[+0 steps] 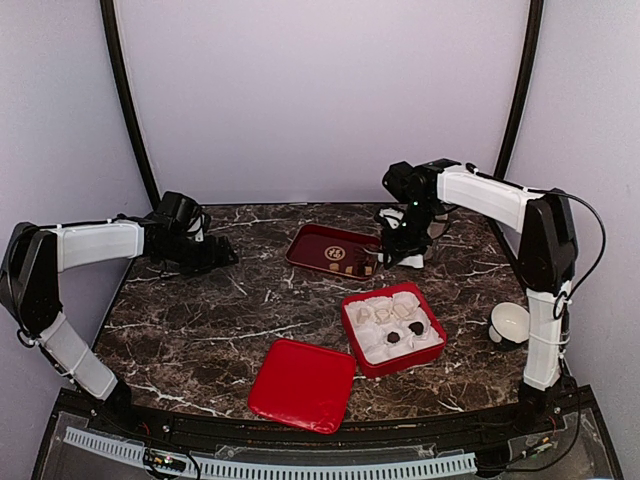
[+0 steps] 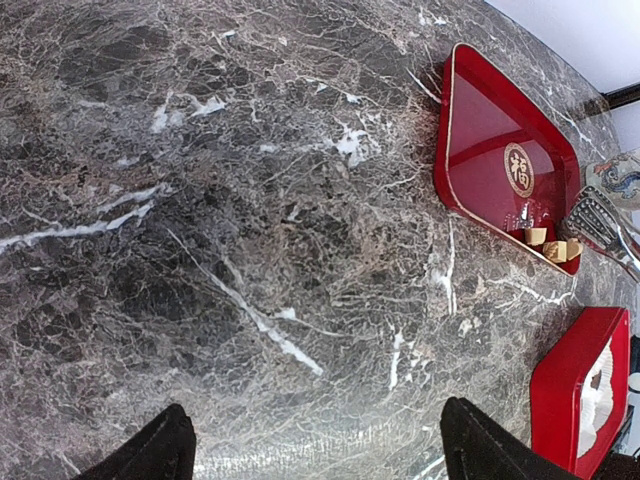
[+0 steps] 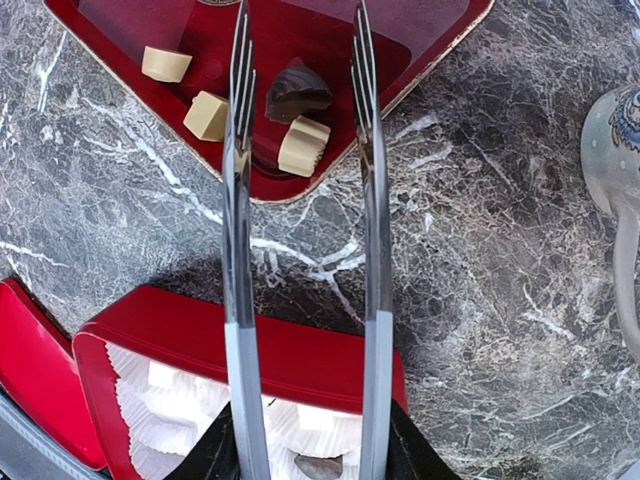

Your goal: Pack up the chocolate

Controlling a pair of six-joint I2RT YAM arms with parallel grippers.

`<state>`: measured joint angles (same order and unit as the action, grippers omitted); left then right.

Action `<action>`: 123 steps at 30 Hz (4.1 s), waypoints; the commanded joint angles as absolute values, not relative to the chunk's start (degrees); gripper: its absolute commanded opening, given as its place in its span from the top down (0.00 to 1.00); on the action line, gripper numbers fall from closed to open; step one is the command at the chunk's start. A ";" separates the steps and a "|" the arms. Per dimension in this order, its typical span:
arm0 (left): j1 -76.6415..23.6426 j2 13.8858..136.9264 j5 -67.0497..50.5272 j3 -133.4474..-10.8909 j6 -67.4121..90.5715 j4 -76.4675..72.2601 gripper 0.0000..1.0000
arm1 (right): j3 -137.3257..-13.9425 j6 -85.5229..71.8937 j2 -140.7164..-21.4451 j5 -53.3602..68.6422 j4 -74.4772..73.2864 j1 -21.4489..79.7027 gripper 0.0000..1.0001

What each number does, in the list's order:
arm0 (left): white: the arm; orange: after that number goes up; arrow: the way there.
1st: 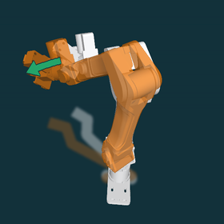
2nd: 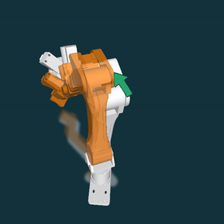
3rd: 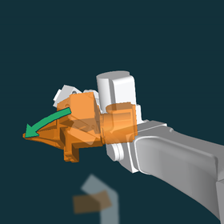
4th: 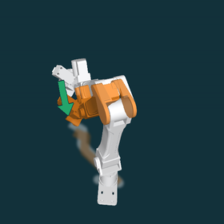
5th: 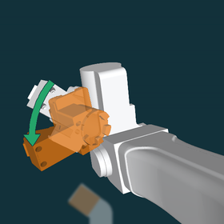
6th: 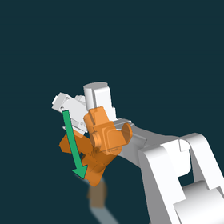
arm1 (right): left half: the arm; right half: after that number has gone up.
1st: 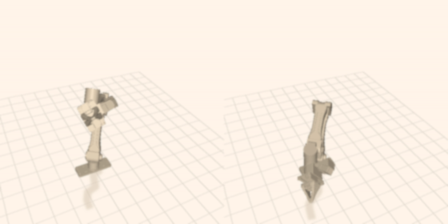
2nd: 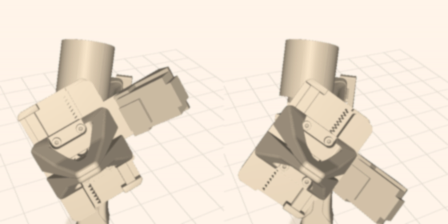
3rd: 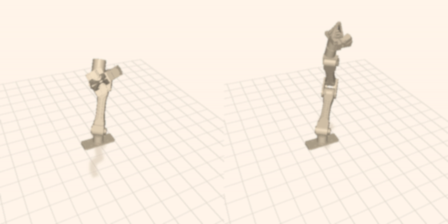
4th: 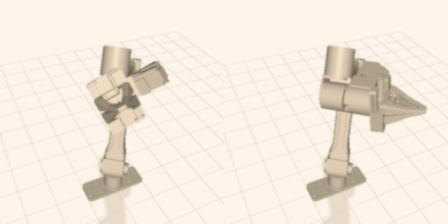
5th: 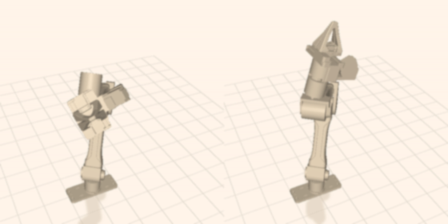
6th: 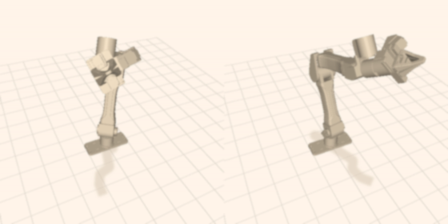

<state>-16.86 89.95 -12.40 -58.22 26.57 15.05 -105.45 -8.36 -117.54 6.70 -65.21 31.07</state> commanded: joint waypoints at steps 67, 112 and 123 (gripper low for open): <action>-16.52 87.29 -16.77 -56.96 25.22 14.54 0.11 | -69.11 -17.27 -81.66 15.13 -63.06 45.72 0.74; -16.46 89.81 -14.93 -58.84 25.93 14.02 0.12 | -102.19 -10.56 -105.02 2.87 -69.30 34.08 0.62; -16.49 92.65 -15.66 -60.21 27.03 12.66 0.12 | -104.20 -8.71 -112.74 2.93 -67.34 32.54 0.62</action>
<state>-16.86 91.83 -15.42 -58.15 26.46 13.63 -101.82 -9.56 -111.53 3.05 -68.64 33.10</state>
